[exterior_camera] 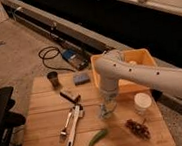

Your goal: Place towel in plastic cup

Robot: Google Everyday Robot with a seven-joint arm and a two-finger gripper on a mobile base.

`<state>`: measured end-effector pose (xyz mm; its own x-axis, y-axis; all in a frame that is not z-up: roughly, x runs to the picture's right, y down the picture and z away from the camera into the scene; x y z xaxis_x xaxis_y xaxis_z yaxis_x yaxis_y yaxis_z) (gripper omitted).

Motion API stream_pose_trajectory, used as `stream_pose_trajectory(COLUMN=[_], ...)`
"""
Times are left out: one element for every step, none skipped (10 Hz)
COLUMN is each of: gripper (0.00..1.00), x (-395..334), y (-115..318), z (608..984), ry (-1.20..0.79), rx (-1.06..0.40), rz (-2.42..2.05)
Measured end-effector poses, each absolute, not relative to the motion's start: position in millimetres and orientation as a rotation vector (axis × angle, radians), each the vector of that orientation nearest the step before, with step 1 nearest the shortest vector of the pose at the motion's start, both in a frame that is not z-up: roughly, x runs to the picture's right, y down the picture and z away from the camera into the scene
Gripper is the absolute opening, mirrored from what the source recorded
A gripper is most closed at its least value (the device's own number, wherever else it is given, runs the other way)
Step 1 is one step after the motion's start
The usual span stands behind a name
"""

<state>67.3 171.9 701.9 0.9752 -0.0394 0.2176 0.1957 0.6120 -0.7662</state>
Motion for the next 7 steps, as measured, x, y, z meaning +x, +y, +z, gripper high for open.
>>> stream_pose_trajectory(gripper=[0.26,0.35,0.45,0.56,0.65,0.76,0.79], x=[64.4,65.6,62.9,59.6,56.6,58.5,61.0], y=[177.3,179.2,176.5,172.4,168.6,163.2,160.8], z=[708.5,711.5,716.9,724.2,729.1,734.6,737.3], ry=[-0.193,-0.193,-0.199,-0.202,-0.206,-0.203,-0.199], rx=[-0.905,-0.904,-0.893,-0.884,-0.876,-0.861,-0.853], rz=[-0.116,-0.106,-0.101,-0.103,-0.105,-0.102,-0.099])
